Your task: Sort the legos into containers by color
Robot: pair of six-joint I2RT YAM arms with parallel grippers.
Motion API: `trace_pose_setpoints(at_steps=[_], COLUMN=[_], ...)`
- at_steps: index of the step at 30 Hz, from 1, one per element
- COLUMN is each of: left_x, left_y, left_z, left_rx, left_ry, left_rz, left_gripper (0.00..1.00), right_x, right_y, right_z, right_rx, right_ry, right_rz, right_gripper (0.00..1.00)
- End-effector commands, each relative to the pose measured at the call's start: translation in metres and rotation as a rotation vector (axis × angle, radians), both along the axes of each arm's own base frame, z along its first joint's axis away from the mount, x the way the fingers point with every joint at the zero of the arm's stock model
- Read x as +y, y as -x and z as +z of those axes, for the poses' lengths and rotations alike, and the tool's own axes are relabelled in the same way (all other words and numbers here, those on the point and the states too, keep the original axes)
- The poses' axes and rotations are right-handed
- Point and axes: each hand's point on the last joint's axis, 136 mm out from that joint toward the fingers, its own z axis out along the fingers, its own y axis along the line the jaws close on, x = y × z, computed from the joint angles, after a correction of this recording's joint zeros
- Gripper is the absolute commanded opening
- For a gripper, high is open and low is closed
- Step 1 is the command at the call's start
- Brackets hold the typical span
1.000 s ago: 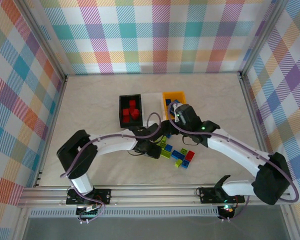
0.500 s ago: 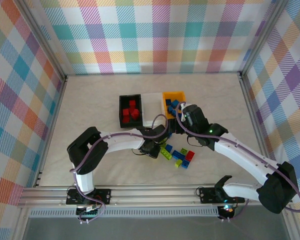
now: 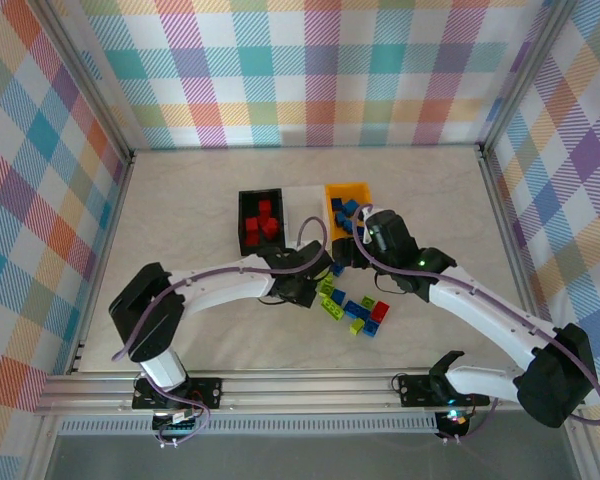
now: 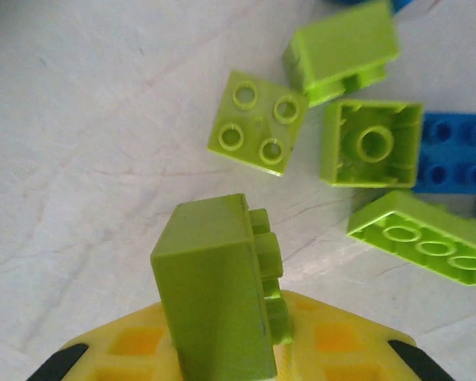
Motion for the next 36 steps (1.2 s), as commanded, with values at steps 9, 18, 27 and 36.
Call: trace_pose_setpoints(at_steps=[9, 18, 27, 36], left_x=[-0.002, -0.011, -0.019, -0.023], left_y=[-0.133, -0.194, -0.136, -0.038], left_z=[0.066, 0.041, 0.076, 0.016], left_rx=[-0.139, -0.102, -0.099, 0.043], left_ry=[0.098, 0.075, 0.186, 0.164], left_rz=[0.152, 0.213, 0.143, 0.056], left_gripper=[0.24, 0.51, 0.65, 0.65], right_x=[-0.013, -0.023, -0.025, -0.028], right_y=[0.006, 0.017, 0.019, 0.015], right_z=[0.006, 0.01, 0.009, 0.005], right_rx=[-0.017, -0.025, -0.031, -0.036], right_ry=[-0.048, -0.069, -0.074, -0.073], right_rz=[-0.044, -0.056, -0.063, -0.078], right_gripper=[0.73, 0.74, 0.75, 0.75])
